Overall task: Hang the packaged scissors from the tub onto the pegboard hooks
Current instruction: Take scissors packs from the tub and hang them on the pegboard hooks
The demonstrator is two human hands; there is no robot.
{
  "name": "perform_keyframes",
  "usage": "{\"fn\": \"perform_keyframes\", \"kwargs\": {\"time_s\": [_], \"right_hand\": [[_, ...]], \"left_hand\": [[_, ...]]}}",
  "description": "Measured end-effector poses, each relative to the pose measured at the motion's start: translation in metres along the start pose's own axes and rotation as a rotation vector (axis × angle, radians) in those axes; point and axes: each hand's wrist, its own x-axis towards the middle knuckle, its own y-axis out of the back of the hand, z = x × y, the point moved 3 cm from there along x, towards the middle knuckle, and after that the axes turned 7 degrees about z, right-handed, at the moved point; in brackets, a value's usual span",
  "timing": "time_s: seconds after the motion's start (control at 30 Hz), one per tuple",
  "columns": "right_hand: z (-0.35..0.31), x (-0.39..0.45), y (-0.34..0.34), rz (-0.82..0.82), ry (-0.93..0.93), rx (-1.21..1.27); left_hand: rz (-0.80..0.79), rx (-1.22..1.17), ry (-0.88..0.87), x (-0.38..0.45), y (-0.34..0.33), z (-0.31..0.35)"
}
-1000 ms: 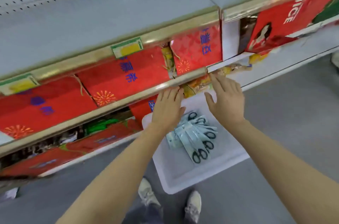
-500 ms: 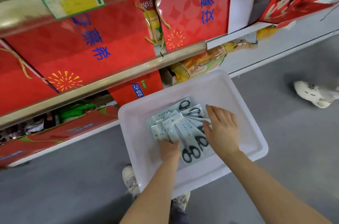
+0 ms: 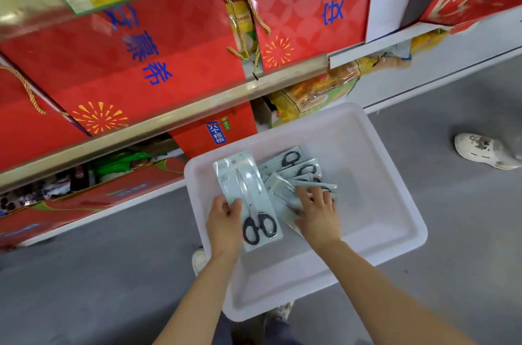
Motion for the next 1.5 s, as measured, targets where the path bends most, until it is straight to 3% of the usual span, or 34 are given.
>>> {"fn": "perform_keyframes", "kwargs": {"time_s": [0.13,0.27,0.47,0.63,0.8,0.97,1.1,1.27,1.5], "right_hand": [[-0.012,-0.005,-0.011,0.027,-0.078,-0.116],[-0.016,-0.006,-0.016,0.06,-0.037,-0.113],[-0.025,-0.001,0.0,0.041,0.121,0.02],[-0.051,0.006,0.036,-0.019,-0.026,0.296],[-0.098,0.019,0.118,0.046,-0.276,0.76],[-0.167,0.036,0.216,0.152,-0.144,1.176],[-0.224,0.047,0.297,0.236,0.036,1.278],[-0.281,0.04,0.387,0.395,0.124,1.34],[-0.338,0.032,0.467,0.461,0.217,1.446]], "left_hand": [[0.032,-0.115,0.031,0.0,0.016,-0.003],[0.025,-0.167,0.051,-0.006,0.022,-0.008],[-0.002,-0.279,-0.037,-0.017,0.043,-0.002],[0.076,-0.39,-0.13,-0.025,0.083,0.021],[0.239,-0.532,-0.24,-0.031,0.135,0.063],[0.387,-0.67,-0.454,-0.047,0.205,0.146],[0.477,-0.771,-0.616,-0.063,0.267,0.216],[0.515,-0.877,-0.773,-0.081,0.33,0.288],[0.585,-0.905,-0.854,-0.094,0.397,0.349]]}}
